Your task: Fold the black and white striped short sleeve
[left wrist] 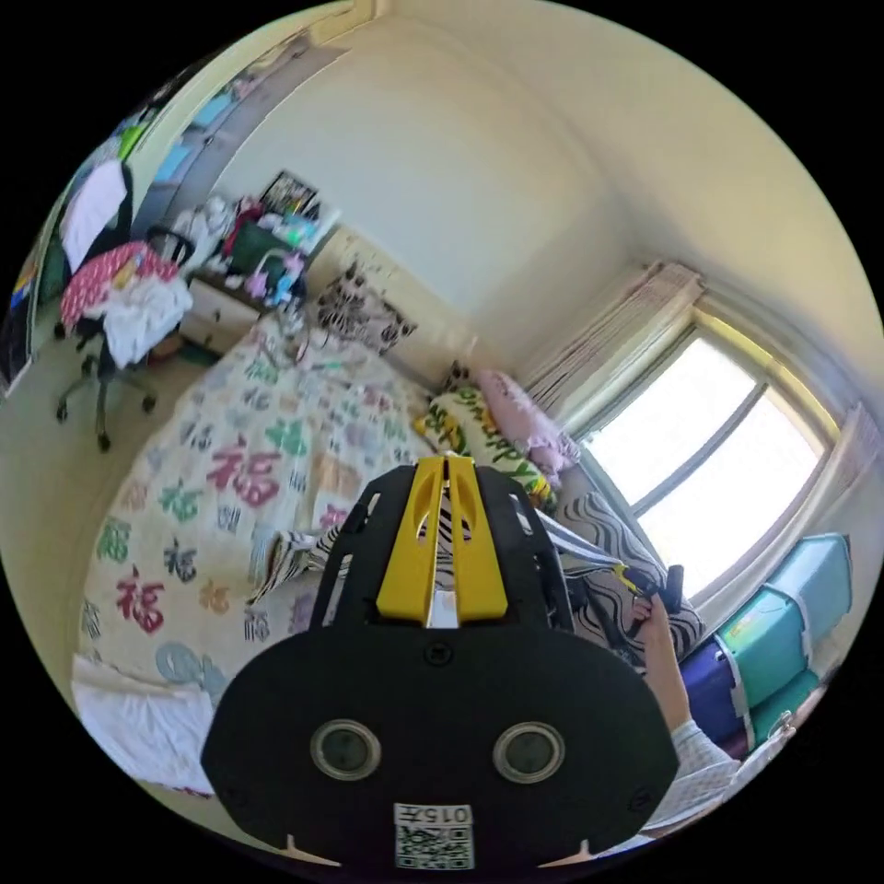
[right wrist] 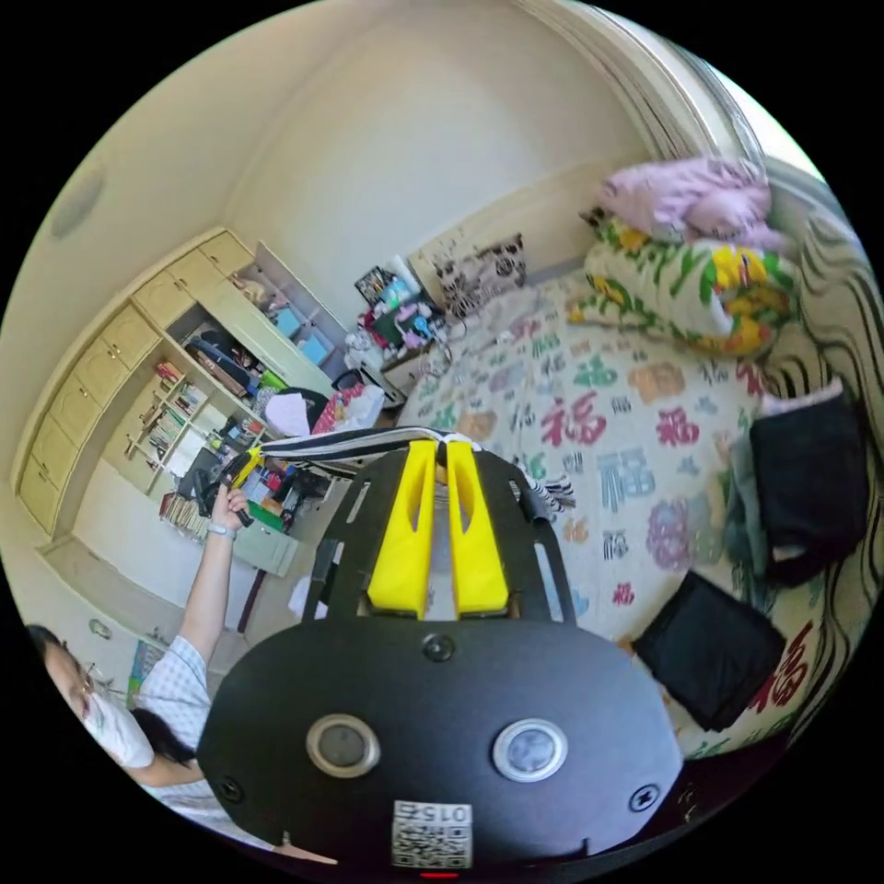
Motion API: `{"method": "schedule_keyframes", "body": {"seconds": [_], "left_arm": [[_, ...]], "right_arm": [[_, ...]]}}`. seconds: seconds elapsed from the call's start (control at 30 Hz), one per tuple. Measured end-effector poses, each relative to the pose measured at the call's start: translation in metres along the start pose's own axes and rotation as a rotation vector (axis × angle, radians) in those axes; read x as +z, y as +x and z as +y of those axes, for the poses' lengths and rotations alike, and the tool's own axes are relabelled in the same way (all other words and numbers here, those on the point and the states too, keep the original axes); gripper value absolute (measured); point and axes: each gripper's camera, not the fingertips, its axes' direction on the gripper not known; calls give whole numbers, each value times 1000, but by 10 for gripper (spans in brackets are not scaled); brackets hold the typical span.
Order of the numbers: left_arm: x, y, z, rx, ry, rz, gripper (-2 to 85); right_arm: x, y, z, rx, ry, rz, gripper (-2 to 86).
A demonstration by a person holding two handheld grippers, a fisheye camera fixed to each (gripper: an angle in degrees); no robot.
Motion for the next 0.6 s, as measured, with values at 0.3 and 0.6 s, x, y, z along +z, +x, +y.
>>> {"method": "schedule_keyframes", "body": {"seconds": [0.3, 0.6], "left_arm": [[-101, 13, 133, 336, -71, 107, -6], [34, -199, 509, 59, -720, -73, -5]], "right_arm": [[-72, -53, 89, -233, 0, -85, 13], [61, 64, 334, 124, -524, 84, 11]]}}
